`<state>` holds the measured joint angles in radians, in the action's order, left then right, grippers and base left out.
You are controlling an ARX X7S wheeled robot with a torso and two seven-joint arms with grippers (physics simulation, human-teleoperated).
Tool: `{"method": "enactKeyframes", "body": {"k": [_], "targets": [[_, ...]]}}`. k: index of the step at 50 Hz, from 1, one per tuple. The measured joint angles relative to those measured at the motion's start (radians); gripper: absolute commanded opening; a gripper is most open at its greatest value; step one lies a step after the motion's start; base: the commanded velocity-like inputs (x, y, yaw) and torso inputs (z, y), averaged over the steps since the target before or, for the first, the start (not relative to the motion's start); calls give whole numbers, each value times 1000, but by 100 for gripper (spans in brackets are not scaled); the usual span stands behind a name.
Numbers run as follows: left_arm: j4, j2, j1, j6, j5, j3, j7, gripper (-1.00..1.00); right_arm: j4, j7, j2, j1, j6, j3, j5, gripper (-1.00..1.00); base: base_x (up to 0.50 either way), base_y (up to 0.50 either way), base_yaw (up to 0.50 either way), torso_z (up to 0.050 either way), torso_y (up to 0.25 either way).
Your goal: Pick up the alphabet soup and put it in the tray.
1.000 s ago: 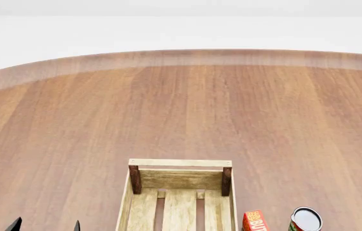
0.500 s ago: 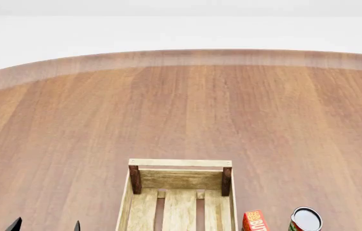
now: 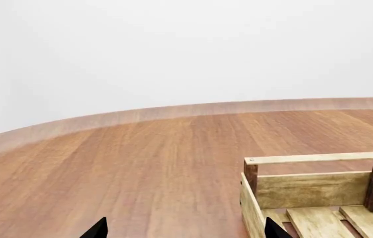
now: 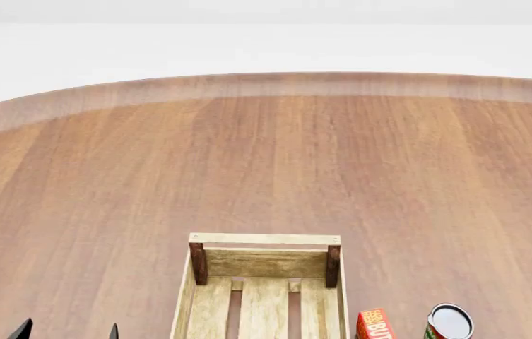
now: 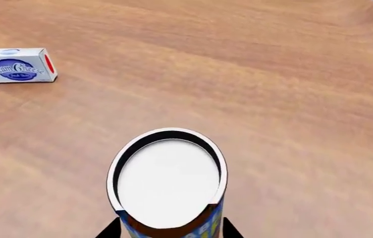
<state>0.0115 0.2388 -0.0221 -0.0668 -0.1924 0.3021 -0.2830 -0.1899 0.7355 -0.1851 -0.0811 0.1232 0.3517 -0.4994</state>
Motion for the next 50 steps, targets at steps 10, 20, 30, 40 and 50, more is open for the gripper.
{"method": "enactKeyframes", "body": {"k": [10,20,30,40,50], "targets": [[6,2,-4,-3,-3,4,-3,100,38,10,-6,-9,-7,-26,18,-100,0,0,0,0,0],[8,5,-6,-5,-6,9,-6,100,106,17,-19,-22,-7,-60,47,-100,0,0,0,0,1],[10,8,-8,-7,-9,13,-9,100,174,18,-36,-37,-10,-102,87,-100,0,0,0,0,0],[7,11,-6,-6,-9,18,-14,100,236,10,-48,-43,-12,-139,110,-100,0,0,0,0,0],[10,14,-9,-8,-10,22,-17,100,304,8,-60,-47,-9,-182,142,-100,0,0,0,0,1]]}}
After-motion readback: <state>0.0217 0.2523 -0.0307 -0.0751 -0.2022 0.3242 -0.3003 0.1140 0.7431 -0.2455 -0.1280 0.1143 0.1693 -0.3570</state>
